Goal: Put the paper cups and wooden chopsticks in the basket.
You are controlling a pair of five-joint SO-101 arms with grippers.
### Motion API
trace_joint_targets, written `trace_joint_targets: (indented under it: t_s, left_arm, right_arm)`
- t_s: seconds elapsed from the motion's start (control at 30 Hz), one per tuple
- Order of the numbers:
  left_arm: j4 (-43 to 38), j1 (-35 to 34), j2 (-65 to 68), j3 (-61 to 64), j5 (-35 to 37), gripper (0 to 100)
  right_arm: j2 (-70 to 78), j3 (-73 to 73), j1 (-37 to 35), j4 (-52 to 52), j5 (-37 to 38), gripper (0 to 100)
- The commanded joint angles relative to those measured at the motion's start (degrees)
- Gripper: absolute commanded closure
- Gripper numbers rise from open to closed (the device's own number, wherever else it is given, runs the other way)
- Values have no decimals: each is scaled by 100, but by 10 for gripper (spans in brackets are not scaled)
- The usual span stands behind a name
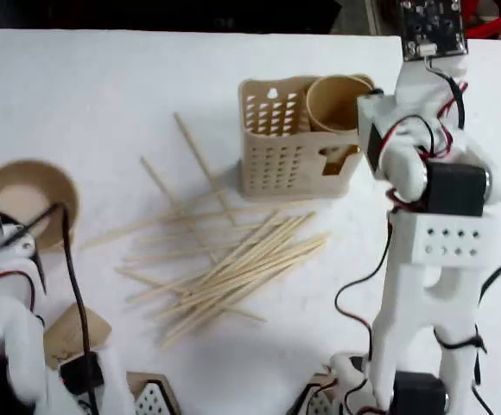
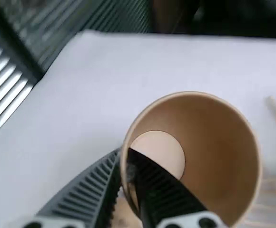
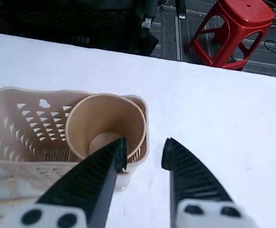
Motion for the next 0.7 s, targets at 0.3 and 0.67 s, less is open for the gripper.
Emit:
trace_joint_targets:
  t_s: [0.3, 0.67]
  left_arm:
    - [-1143, 2993, 119, -765, 985, 978]
    - [-2875, 4769, 1631, -818, 993, 979]
  right_arm:
    - [-286, 2435, 752, -822, -888, 980]
    - [-286, 4009, 1578, -2659, -1829, 980]
